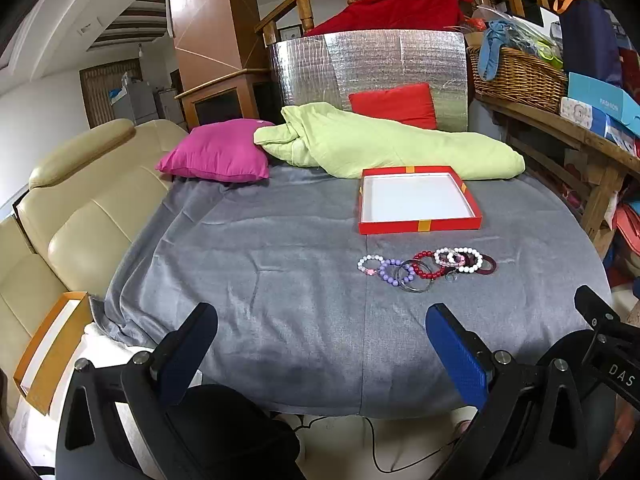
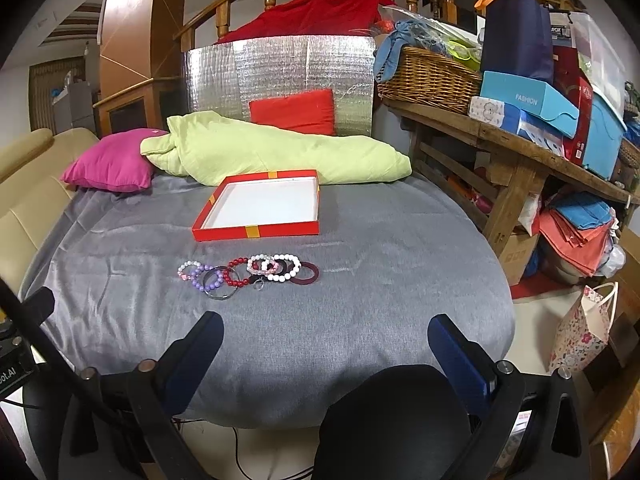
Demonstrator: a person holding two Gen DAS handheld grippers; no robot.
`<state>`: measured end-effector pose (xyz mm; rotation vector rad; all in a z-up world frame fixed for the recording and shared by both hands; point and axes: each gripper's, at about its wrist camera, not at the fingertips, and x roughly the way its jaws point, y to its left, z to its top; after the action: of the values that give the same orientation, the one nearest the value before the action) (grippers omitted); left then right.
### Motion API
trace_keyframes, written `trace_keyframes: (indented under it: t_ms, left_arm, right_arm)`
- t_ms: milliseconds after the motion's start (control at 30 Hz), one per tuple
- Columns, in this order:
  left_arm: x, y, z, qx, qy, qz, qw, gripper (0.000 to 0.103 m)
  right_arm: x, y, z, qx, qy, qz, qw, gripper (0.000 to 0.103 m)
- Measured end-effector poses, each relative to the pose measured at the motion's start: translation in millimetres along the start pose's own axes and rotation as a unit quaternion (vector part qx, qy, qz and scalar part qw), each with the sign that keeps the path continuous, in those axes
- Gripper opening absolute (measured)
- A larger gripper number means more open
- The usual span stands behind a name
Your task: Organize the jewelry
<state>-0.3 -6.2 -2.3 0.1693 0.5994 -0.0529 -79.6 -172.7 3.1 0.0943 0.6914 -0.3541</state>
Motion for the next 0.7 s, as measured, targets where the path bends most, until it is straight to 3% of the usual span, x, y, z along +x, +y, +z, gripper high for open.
trace_keyframes:
  t_ms: [700]
  left_arm:
    - [5.6, 0.7, -1.4, 0.004, 0.002, -0.001, 1.0000, 0.103]
  right_arm:
    - [3.3, 5.0, -0.8, -0.001, -0.002, 0.001, 1.000, 0.103]
